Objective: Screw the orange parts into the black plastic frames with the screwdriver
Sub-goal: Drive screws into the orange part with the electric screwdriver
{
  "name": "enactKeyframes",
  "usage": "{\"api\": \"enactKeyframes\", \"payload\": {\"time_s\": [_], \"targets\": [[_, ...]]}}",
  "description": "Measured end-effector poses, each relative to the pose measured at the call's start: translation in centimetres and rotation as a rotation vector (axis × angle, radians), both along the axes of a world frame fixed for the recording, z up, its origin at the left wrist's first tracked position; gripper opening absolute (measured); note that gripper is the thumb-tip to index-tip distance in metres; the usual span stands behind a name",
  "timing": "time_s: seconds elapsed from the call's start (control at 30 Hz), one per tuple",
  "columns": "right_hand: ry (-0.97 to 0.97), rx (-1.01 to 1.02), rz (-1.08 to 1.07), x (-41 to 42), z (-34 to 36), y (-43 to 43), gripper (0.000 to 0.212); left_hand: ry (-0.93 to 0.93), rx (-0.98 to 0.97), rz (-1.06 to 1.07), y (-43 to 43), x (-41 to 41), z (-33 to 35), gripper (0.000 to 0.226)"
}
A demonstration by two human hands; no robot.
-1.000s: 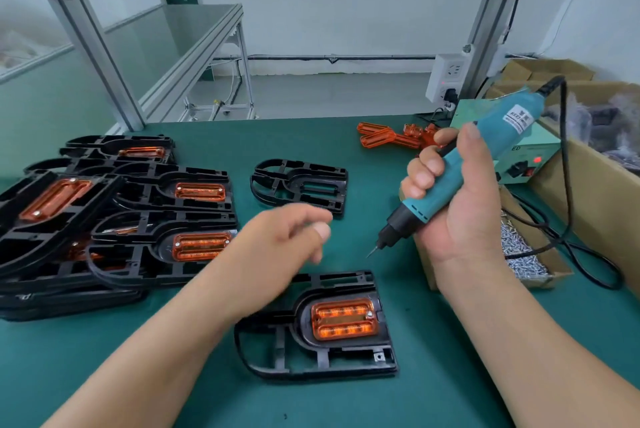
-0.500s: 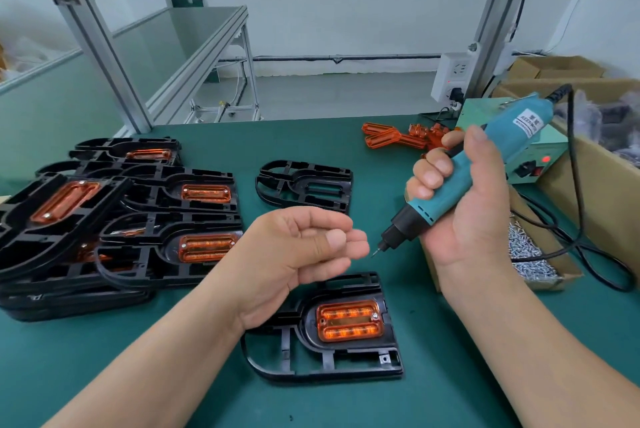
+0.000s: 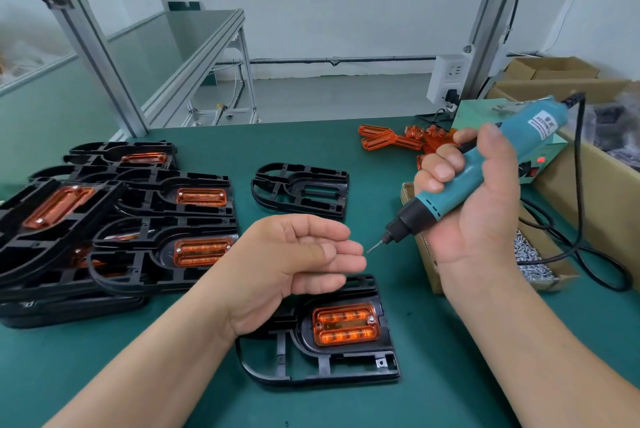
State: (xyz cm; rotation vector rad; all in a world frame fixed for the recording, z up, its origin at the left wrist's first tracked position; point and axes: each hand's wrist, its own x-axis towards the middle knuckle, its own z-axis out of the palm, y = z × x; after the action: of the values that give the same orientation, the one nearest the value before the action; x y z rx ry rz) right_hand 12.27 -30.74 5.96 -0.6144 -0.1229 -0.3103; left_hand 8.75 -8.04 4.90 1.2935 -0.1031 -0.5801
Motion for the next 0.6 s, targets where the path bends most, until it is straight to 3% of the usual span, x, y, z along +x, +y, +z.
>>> {"api": "enactKeyframes", "payload": {"time_s": [0.17,0.37,0.6], "targets": [[-0.03,0.048,0.006,-0.3,0.4,-0.1,0.024,-0.1,0.1,0.008,-0.6,-0.5,0.0,0.016],[-0.042,0.045,0.035,-0.6,0.5,0.5,0.027,-0.232,0.199,0.029,-1.5,-1.0,-0.5,0.022],[-0.042,0.024,0.035,-0.8,0.6,0.9,0.027,-0.109,0.072,0.034,-1.4,-1.0,-0.3,0.012]]}}
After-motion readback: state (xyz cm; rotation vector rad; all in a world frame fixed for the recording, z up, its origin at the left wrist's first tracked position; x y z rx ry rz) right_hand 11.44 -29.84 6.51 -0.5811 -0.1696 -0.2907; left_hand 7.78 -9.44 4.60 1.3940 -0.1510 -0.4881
